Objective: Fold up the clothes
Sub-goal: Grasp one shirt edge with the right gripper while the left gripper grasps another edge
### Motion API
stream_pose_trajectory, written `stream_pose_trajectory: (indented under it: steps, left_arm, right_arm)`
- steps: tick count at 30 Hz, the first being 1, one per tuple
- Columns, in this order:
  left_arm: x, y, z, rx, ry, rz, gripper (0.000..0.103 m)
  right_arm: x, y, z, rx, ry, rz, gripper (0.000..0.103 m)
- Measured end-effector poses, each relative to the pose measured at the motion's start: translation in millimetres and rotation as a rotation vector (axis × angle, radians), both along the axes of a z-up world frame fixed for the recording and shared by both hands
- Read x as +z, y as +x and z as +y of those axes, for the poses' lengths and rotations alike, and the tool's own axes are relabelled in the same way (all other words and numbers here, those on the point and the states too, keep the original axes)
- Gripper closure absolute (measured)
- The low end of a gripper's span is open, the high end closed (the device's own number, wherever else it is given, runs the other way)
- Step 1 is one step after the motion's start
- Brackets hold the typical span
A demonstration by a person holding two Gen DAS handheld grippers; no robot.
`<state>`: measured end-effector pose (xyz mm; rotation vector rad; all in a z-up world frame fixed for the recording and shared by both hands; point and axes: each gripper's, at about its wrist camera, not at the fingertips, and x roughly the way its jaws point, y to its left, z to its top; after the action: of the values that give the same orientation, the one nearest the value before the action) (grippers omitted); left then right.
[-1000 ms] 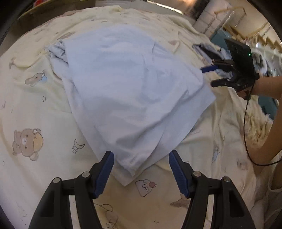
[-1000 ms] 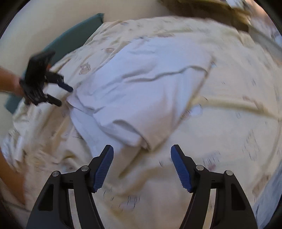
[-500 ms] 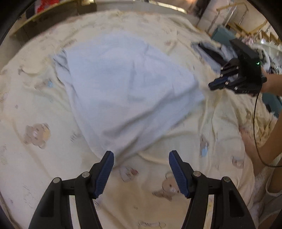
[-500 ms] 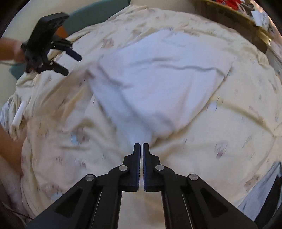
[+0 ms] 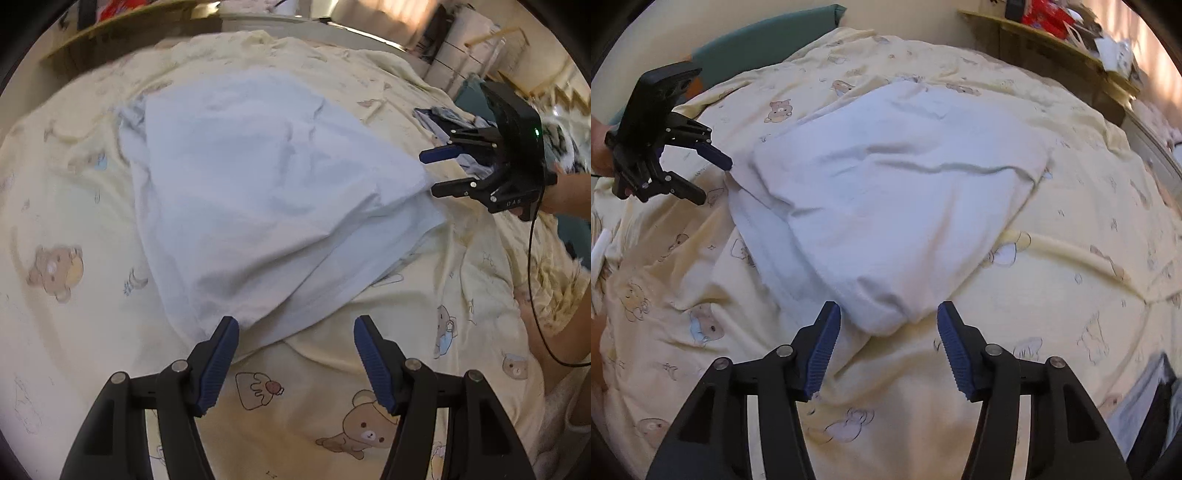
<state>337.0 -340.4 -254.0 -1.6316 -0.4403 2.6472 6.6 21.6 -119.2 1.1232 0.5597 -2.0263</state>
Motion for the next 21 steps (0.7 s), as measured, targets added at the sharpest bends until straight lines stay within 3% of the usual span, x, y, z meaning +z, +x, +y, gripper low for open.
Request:
stream_pose_trajectory:
  steps: [1,3,10,14,21]
  left_arm:
    - [0,1,-2,0.003,0.002,0.002,0.037]
    - [1,3,-6,0.005,0.0,0.013,0.037]
    - [-2,2,-13,0.042,0.034,0.057,0.037]
    - [-5,5,-19,0.065,0.071,0.065,0.037]
    - [-11,25,-55,0.256,0.14,0.099,0.037]
  right_arm:
    - [1,-2,-1,-0.001,-0.01,0.009,0.089]
    - [5,-7,0,-0.007,-0.044,-0.014,0.099]
    - [22,19,1,0.088,-0.026,-0.083,0.101]
    - [-1,32,-4,0.103,0.026,-0.187,0.101]
    - [13,34,10,0.012,-0.079,-0.209,0.1]
